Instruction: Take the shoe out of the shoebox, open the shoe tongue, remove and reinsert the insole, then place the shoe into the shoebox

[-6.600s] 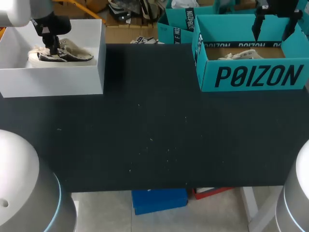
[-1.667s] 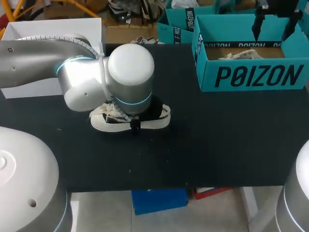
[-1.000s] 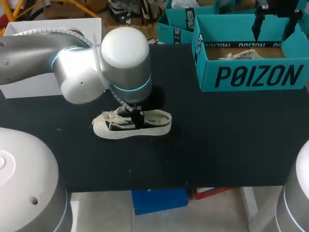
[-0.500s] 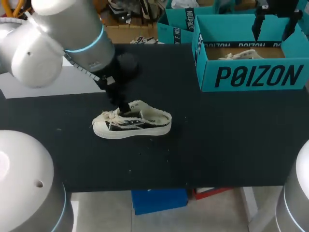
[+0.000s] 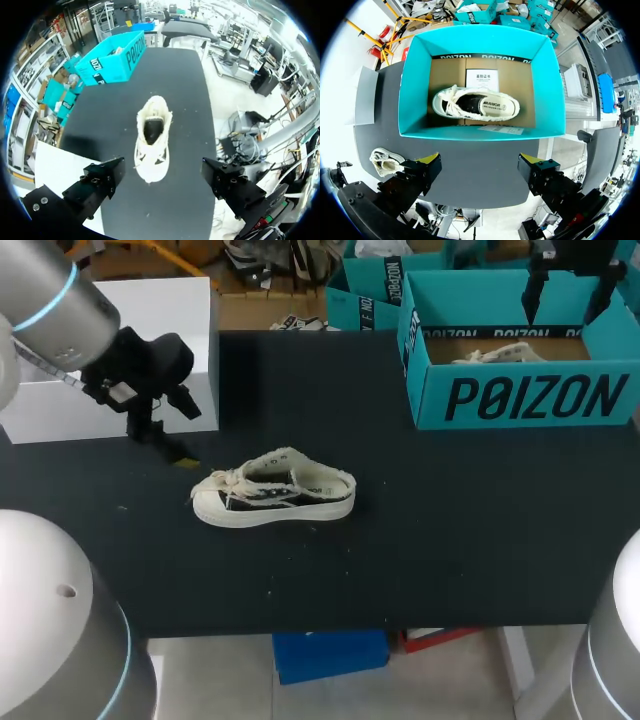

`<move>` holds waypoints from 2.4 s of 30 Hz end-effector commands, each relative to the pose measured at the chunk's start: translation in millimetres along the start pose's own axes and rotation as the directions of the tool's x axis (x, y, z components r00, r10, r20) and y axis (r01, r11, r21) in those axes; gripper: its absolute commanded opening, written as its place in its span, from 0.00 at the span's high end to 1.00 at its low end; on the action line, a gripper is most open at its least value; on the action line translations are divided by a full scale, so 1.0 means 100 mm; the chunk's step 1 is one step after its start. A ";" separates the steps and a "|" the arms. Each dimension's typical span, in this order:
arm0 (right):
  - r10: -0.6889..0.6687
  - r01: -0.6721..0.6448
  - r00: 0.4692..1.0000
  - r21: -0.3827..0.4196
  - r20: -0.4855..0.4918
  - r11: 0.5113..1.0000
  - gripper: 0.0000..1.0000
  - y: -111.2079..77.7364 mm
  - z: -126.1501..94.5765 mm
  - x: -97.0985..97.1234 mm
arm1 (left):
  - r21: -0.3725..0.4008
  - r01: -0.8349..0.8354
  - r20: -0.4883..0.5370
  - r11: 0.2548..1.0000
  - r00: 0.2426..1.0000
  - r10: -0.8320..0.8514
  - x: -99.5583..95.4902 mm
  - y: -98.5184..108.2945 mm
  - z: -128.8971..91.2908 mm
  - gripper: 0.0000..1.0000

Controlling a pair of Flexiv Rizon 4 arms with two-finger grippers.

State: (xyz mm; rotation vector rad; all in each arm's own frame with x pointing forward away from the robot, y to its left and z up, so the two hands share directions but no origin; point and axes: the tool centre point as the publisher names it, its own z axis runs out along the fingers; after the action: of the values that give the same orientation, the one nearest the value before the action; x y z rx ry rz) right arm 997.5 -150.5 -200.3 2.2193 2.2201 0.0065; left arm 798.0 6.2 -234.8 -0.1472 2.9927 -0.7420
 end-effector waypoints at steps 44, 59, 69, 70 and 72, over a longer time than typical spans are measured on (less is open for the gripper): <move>-0.587 0.597 0.801 -0.225 0.119 0.770 0.00 -0.59 -0.33 0.91 | 0.252 -0.080 0.023 0.964 0.997 0.077 -0.06 0.35 -0.19 0.00; -0.929 0.949 0.303 -0.158 0.213 0.273 0.00 -1.27 -0.35 1.59 | 0.252 -0.080 0.023 0.964 0.997 0.077 -0.06 0.35 -0.19 0.00; -0.929 0.949 0.303 -0.158 0.213 0.273 0.00 -1.27 -0.35 1.59 | 0.252 -0.080 0.023 0.964 0.997 0.077 -0.06 0.35 -0.19 0.00; -0.929 0.949 0.303 -0.158 0.213 0.273 0.00 -1.27 -0.35 1.59 | 0.252 -0.080 0.023 0.964 0.997 0.077 -0.06 0.35 -0.19 0.00; -0.929 0.949 0.303 -0.158 0.213 0.273 0.00 -1.27 -0.35 1.59 | 0.252 -0.080 0.023 0.964 0.997 0.077 -0.06 0.35 -0.19 0.00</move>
State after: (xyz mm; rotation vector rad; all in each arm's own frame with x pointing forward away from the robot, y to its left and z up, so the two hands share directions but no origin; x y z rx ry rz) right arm 873.6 12.2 -163.6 0.6359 2.8549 0.1075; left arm 799.8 46.7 -232.8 -0.0234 2.8425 -1.0987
